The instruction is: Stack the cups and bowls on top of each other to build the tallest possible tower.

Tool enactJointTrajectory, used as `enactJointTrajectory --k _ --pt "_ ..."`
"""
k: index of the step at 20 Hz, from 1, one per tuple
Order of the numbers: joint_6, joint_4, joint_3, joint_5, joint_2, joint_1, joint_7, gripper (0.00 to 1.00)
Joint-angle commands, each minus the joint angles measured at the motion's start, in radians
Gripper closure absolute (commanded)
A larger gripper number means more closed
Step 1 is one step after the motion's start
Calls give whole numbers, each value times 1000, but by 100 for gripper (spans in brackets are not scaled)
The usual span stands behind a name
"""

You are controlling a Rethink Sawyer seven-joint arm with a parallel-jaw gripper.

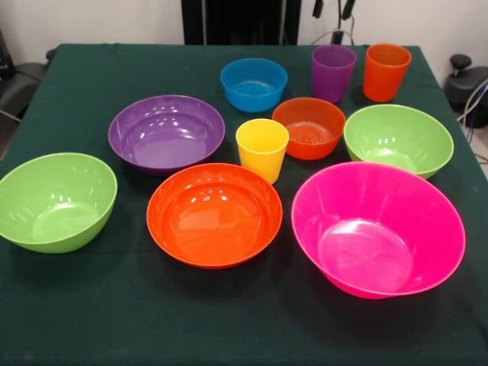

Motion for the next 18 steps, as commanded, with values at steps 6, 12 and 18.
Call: enactJointTrajectory --k 6,12,18 --pt "-248 103 15 -71 141 38 169 0" --pt "-287 120 17 -71 165 27 159 0" --pt "-356 134 2 -77 210 36 168 0"
